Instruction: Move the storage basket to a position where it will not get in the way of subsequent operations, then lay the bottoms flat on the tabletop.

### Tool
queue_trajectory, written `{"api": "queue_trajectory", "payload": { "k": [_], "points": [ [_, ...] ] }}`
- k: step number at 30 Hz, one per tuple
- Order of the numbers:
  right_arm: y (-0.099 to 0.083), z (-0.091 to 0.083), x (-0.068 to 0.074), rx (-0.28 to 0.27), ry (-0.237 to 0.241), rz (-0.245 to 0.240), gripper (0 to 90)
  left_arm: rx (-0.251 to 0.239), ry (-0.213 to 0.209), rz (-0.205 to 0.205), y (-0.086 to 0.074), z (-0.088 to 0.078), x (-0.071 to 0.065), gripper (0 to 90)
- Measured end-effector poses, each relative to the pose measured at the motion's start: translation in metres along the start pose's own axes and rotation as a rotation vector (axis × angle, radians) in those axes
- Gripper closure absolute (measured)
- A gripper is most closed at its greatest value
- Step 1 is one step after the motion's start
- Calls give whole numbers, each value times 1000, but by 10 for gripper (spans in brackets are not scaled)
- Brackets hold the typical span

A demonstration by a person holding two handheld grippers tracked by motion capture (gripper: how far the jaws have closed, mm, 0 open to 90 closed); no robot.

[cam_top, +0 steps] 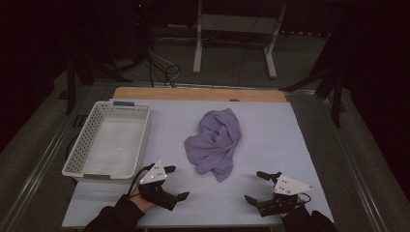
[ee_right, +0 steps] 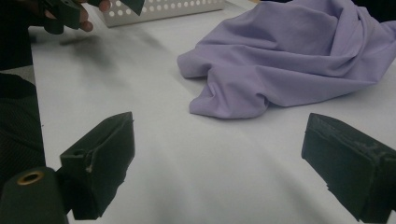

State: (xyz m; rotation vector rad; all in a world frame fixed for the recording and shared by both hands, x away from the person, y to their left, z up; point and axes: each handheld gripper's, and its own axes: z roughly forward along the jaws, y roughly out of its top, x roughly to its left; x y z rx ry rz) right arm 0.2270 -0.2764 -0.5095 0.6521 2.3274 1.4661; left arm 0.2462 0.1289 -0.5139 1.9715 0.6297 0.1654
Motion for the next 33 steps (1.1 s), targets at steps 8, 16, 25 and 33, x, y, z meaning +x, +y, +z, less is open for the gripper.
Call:
{"api": "queue_trajectory", "payload": {
  "k": [8, 16, 25, 33],
  "points": [
    [3, 0, 3, -15, 12, 1, 95, -26, -14, 0, 3, -1, -1, 0],
    [25, -7, 8, -71, -35, 14, 95, -47, -8, 23, 20, -2, -3, 0],
    [62, 6, -1, -118, -129, 7, 95, -39, 56, 80, 55, 18, 6, 1],
    [67, 46, -16, 10, -177, 63, 95, -22, 89, 74, 80, 45, 26, 8]
  ]
}}
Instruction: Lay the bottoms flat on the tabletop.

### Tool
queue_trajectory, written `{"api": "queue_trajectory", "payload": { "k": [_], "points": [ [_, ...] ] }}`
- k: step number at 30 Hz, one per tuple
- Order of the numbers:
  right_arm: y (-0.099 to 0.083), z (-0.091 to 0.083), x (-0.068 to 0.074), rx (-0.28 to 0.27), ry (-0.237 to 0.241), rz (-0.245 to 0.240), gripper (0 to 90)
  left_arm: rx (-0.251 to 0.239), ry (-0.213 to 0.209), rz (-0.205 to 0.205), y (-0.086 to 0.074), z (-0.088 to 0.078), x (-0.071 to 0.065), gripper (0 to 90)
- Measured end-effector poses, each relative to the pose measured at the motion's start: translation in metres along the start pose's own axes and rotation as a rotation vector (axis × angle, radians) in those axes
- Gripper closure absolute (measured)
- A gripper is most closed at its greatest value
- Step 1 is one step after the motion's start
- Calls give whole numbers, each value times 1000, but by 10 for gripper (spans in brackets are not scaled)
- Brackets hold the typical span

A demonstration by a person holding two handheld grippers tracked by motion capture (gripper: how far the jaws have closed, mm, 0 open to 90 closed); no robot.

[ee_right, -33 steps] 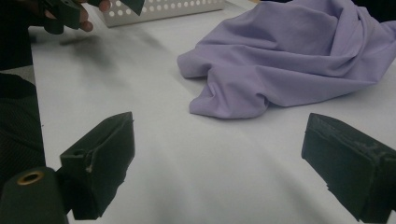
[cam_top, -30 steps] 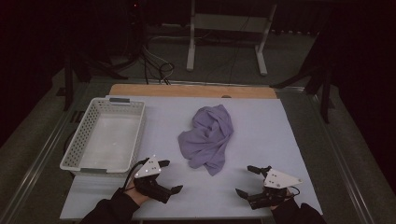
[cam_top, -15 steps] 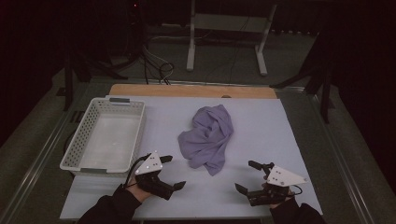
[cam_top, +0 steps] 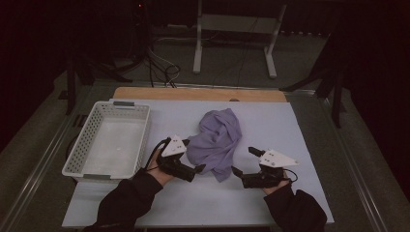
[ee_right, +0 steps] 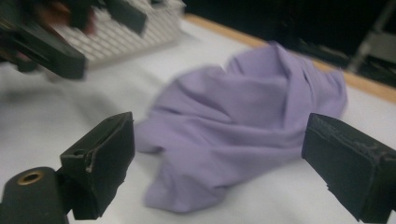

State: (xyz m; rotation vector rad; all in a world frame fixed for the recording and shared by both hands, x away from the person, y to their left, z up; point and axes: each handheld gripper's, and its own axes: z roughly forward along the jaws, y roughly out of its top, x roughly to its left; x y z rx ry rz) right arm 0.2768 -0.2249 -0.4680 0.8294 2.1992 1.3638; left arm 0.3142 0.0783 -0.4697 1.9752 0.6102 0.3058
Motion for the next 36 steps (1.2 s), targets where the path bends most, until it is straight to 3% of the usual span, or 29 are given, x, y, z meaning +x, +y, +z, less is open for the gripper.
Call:
{"api": "queue_trajectory", "payload": {
  "k": [4, 7, 9, 15, 17, 18, 20, 21, 22, 23, 25, 26, 28, 32, 36],
  "points": [
    [-3, 19, 1, 47, -7, 9, 95, 33, 20, 21, 7, 19, 8, 13],
    [-8, 34, 3, 98, 5, 3, 96, 45, 20, 7, 8, 33, 15, 18],
    [-12, 42, 5, 117, -4, 16, 132, 80, 18, 8, 7, 44, 18, 18],
    [-21, 59, 10, 181, 18, 31, 151, 136, 27, 24, 1, 67, 25, 59],
    [-24, 62, 12, 196, 29, 40, 199, 156, 25, 35, -1, 71, 25, 90],
    [-25, 64, 13, 208, 30, 31, 226, 163, 28, 39, -2, 73, 26, 124],
    [-27, 66, 14, 236, 17, 17, 362, 180, 31, 47, -5, 75, 27, 222],
    [-27, 66, 14, 236, 17, 17, 362, 180, 31, 47, -5, 75, 27, 307],
    [-29, 67, 15, 283, -7, -26, 556, 200, 29, 65, -8, 75, 28, 455],
    [-30, 67, 14, 292, -13, -35, 590, 203, 31, 69, -9, 75, 28, 529],
    [-31, 65, 12, 300, -15, -22, 749, 204, 8, 67, -10, 72, 28, 673],
    [-31, 63, 11, 300, -9, -4, 807, 215, 3, 61, -10, 72, 28, 778],
    [-31, 60, 9, 305, -10, -7, 889, 227, -23, 67, -11, 70, 26, 883],
    [-28, 51, 9, 306, -26, -31, 895, 254, -42, 71, -10, 64, 17, 896],
    [-27, 39, 9, 305, -27, -24, 897, 268, -63, 96, -7, 54, 7, 897]
  ]
}}
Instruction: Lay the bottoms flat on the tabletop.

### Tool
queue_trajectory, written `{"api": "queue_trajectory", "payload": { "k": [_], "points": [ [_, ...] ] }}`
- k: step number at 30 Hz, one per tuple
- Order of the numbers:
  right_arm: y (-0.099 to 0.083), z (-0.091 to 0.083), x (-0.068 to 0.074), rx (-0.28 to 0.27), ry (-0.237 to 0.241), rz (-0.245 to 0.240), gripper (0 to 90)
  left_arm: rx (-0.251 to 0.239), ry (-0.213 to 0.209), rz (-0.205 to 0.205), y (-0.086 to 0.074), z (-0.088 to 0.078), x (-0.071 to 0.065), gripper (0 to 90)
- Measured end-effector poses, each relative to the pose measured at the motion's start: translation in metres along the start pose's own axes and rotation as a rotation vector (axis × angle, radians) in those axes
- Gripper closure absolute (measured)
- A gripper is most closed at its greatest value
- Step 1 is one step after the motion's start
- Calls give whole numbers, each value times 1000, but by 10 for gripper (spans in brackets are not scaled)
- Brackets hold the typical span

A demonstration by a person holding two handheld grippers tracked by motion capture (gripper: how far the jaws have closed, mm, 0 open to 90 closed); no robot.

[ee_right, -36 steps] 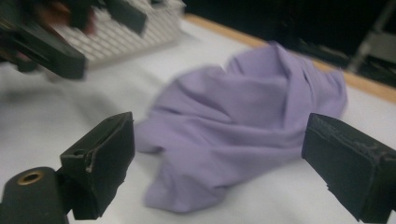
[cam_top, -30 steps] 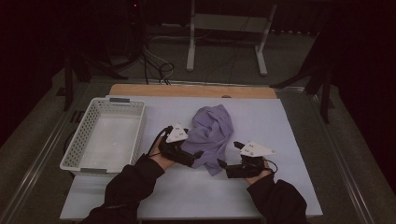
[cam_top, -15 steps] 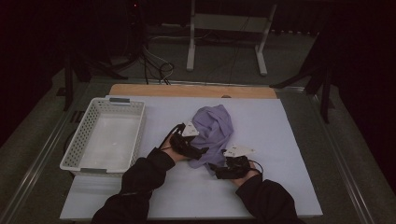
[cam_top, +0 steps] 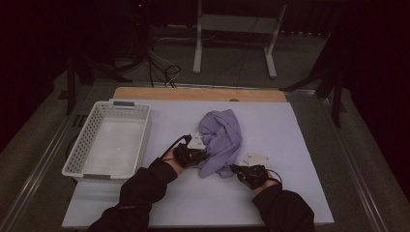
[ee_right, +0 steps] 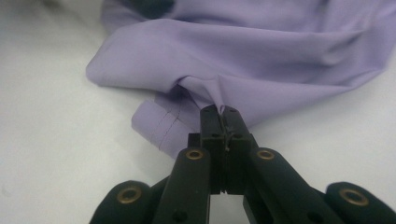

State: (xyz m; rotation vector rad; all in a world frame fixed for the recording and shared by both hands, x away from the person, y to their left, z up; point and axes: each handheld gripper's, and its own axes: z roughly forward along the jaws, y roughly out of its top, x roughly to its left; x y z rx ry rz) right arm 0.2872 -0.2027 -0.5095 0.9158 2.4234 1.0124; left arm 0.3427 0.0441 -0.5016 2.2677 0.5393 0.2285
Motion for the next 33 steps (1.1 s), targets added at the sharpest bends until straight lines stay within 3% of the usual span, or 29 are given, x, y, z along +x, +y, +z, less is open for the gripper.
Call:
{"api": "queue_trajectory", "payload": {
  "k": [3, 9, 11, 17, 18, 20, 24, 27, 28, 29, 33],
  "points": [
    [-4, -7, -2, 1, -13, -4, 897, 2, -2, 23, -1, -8, -10, 896],
    [-16, -16, -6, 21, -31, 18, 897, -7, -6, 21, -5, -25, -23, 896],
    [-19, -19, -8, 30, -23, 24, 897, -11, -18, 21, -7, -29, -27, 896],
    [-30, -30, -9, 53, -59, 5, 896, -10, -62, 23, -10, -37, -40, 895],
    [-32, -33, -10, 55, -62, 15, 896, -14, -73, 16, -10, -38, -43, 895],
    [-36, -38, -12, 58, -85, 22, 896, -19, -59, 39, -9, -42, -49, 895],
    [-42, -48, -23, 43, -132, 58, 895, -46, -89, 36, -8, -47, -56, 892],
    [-44, -53, -31, 39, -150, 91, 891, -49, -126, -2, -10, -49, -57, 892],
    [-45, -54, -33, 35, -144, 101, 876, -51, -127, -3, -11, -50, -57, 892],
    [-44, -55, -34, 21, -128, 119, 785, -50, -130, -3, -12, -49, -58, 891],
    [-33, -60, -28, -36, -79, 103, 547, -60, -129, -12, -9, -48, -59, 892]
  ]
}}
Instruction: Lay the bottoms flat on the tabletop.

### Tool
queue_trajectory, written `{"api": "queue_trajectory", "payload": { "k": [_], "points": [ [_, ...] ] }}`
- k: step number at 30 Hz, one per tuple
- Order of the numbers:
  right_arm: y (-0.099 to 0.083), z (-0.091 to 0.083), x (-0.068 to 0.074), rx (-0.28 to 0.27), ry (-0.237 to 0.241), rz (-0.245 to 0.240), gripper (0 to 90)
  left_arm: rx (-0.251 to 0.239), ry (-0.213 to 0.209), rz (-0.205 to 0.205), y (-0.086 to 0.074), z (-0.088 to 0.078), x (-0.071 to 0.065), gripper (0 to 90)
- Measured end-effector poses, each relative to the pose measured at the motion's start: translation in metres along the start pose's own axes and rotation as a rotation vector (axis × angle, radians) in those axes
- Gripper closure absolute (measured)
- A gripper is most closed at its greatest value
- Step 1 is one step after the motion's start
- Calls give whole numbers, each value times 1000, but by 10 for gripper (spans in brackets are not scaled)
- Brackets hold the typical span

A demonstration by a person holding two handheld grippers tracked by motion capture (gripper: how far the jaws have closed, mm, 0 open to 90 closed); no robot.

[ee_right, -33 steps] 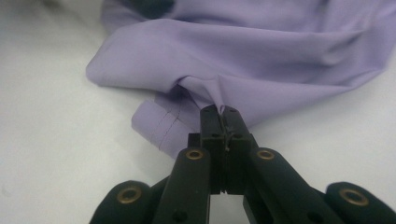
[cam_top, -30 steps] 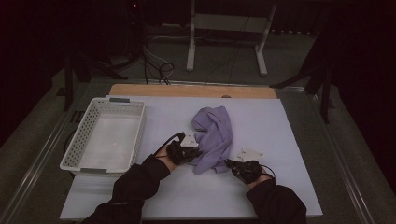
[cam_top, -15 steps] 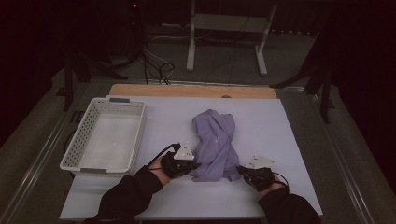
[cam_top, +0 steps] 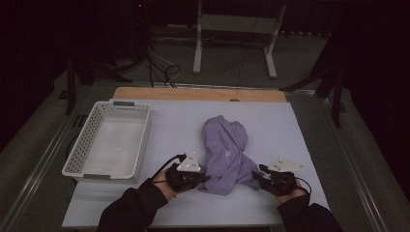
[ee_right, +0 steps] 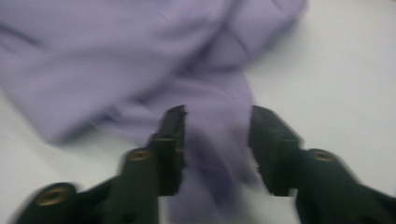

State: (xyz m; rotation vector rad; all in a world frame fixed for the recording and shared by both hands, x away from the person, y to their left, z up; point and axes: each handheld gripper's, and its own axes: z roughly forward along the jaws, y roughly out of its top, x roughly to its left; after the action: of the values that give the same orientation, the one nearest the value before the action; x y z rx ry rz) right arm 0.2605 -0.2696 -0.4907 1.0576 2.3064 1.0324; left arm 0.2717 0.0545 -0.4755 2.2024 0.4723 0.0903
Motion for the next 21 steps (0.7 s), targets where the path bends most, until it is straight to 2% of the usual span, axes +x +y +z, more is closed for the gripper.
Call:
{"api": "queue_trajectory", "payload": {
  "k": [3, 7, 12, 15, 18, 19, 21],
  "points": [
    [10, -3, 11, -45, 56, 8, 447, -24, 11, 5, 7, 2, -2, 892],
    [21, 0, 31, -95, 182, 42, 311, -45, 15, 5, 16, 3, -1, 892],
    [29, 10, 55, -95, 231, 7, 207, -57, -7, 7, 29, 5, -3, 893],
    [33, 18, 60, -83, 237, -3, 212, -72, -11, 17, 35, 6, -6, 893],
    [37, 24, 65, -62, 257, 1, 253, -98, -10, 7, 41, 5, -5, 892],
    [37, 25, 67, -60, 255, -6, 344, -103, -8, 9, 43, 5, -5, 893],
    [38, 26, 70, -70, 209, -81, 462, -111, -11, 5, 46, 4, -4, 892]
  ]
}}
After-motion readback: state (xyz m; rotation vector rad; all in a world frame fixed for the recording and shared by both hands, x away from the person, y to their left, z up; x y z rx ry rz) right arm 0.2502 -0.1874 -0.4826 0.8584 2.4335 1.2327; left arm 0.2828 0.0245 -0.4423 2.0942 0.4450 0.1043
